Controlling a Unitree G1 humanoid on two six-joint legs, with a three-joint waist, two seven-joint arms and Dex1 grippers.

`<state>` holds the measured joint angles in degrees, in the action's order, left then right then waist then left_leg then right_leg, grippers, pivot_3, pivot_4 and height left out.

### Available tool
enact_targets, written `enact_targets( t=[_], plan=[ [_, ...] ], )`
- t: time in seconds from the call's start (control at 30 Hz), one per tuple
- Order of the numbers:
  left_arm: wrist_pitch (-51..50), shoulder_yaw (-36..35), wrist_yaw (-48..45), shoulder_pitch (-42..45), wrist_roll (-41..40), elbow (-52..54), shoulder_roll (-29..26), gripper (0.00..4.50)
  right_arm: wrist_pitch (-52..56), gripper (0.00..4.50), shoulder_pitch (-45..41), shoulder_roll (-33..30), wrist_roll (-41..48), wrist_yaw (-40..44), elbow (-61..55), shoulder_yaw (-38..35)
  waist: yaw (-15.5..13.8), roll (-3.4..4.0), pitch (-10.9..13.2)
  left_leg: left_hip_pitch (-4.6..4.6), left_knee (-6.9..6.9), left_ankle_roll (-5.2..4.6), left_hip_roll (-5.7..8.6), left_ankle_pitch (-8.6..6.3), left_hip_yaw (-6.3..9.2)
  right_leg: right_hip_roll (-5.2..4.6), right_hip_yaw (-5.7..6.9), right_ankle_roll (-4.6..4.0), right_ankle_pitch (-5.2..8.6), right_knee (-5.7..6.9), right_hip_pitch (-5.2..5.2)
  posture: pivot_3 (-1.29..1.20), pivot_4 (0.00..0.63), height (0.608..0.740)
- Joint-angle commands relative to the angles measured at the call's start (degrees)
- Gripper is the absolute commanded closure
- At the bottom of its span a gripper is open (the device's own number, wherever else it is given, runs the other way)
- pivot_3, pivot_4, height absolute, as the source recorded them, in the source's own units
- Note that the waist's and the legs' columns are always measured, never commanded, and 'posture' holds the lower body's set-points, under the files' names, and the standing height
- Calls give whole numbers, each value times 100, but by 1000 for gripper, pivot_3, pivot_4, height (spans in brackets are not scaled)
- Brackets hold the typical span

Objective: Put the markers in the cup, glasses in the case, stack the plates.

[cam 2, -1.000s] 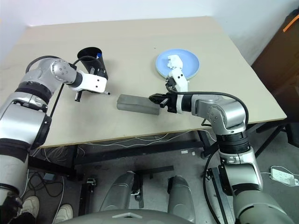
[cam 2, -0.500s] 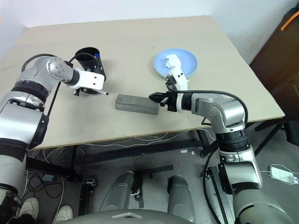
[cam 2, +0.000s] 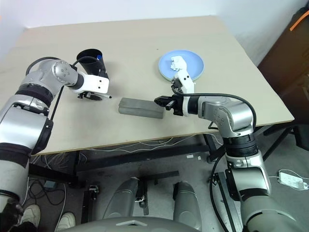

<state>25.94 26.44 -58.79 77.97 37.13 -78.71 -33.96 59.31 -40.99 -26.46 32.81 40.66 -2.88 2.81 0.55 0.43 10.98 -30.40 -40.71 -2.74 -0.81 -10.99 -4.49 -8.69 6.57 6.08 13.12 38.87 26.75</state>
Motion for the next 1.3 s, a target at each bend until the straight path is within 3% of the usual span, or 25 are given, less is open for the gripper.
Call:
enact_targets(
  t=[0.03,0.43,0.7,0.93,1.3],
  plan=[
    [-224,28,-123,222,31,-18,66,2000,28,4500,-133,-17,85,-32,-77,-190,-4,0,0,0,1,0,0,0,0,0,0,-1,0,-3,0,0,150,707],
    [-583,13,-408,243,63,-51,292,2000,262,4500,-9,-11,138,-235,-237,-344,-32,0,0,5,49,-4,1,3,-16,4,0,-2,-23,-74,-18,0,150,707],
    [-571,55,-395,250,152,-47,318,4486,353,4500,73,-25,194,-339,-309,-422,-81,-1,0,6,56,-22,0,15,-19,4,0,3,-29,-76,-18,0,150,707],
    [-552,83,-427,239,176,-57,285,4486,333,4500,109,-25,175,-412,-266,-419,-88,-1,0,7,59,-23,-1,16,-21,6,0,3,-29,-78,-17,0,150,707],
    [-608,-476,-1653,290,-485,-11,92,4486,210,4500,18,-22,123,-373,-165,-325,-69,0,0,7,66,-24,-3,17,-25,7,-2,4,-29,-82,-13,0,150,707]
  ],
)
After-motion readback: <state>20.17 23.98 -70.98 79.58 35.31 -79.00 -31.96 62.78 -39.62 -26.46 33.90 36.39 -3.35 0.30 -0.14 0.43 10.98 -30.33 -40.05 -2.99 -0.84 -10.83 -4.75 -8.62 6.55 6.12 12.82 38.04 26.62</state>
